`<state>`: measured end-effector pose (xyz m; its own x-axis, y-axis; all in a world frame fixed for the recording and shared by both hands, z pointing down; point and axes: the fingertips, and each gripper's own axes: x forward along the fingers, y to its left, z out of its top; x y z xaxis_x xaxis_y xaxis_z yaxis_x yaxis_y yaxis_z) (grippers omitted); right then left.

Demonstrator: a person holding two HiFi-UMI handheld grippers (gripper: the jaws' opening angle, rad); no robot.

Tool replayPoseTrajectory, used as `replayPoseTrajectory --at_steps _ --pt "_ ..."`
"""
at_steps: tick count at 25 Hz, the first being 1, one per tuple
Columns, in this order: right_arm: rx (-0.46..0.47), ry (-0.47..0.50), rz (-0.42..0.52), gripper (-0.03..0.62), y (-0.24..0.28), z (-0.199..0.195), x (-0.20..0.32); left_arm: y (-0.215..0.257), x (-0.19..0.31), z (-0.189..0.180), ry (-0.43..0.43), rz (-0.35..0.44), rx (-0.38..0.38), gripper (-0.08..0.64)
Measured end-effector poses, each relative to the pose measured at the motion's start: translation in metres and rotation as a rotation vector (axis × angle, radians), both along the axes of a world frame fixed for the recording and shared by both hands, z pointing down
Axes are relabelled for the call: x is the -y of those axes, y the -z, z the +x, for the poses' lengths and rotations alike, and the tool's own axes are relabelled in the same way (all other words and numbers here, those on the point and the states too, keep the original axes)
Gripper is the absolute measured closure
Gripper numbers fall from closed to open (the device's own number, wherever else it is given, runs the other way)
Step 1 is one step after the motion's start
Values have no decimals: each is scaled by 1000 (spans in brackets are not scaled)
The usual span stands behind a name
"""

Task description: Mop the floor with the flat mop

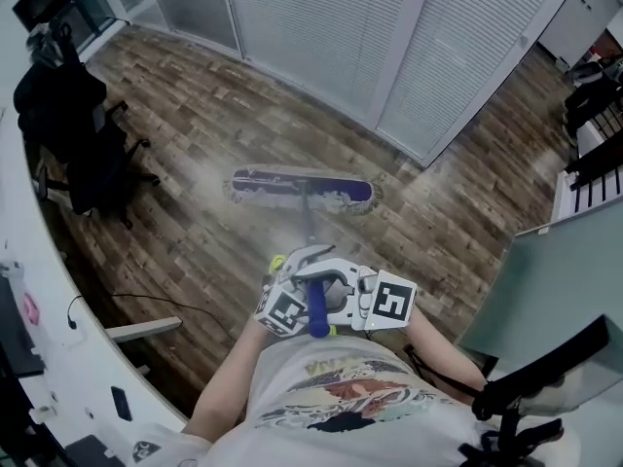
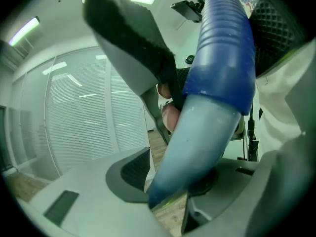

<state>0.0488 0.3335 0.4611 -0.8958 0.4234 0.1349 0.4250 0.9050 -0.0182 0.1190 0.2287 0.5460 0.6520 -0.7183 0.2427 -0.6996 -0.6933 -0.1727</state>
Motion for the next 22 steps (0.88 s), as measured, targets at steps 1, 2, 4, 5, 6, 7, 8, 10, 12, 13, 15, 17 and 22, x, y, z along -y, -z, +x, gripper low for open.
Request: replayPoseTrajectory --at_steps 1,2,4,5,6,7,8,10,12,13,15,17,22 --pt "2 9 -5 345 2 8 -8 1 -7 7 9 -1 0 437" --pt "4 12 -10 345 3 14 -13 2 -12 12 13 -1 3 436" --pt "10 5 -18 345 2 19 -17 0 -17 17 9 -5 12 436" --pt "19 0 -23 345 1 19 -17 -2 -18 18 7 -8 15 436" --pt "33 -2 -28 345 0 19 -16 -5 -17 17 8 -11 17 434" --pt "50 1 -29 344 -1 19 -14 -7 -15 17 10 -10 16 432" --pt "61 9 -25 342 -1 18 -11 -8 -12 16 13 -6 14 431" --pt "54 28 -13 341 0 19 -8 -4 -7 15 22 6 3 431" --pt "41 40 -4 341 1 16 -2 1 -1 11 34 19 -9 431" --pt "35 46 -1 342 1 14 2 3 3 7 39 25 -14 431" --pt "25 59 1 342 1 9 10 5 12 1 50 31 -29 431" --pt "26 67 -8 342 2 0 26 6 29 -10 66 38 -50 431" --pt "37 79 -4 344 13 -54 94 23 99 -65 97 45 -82 433"
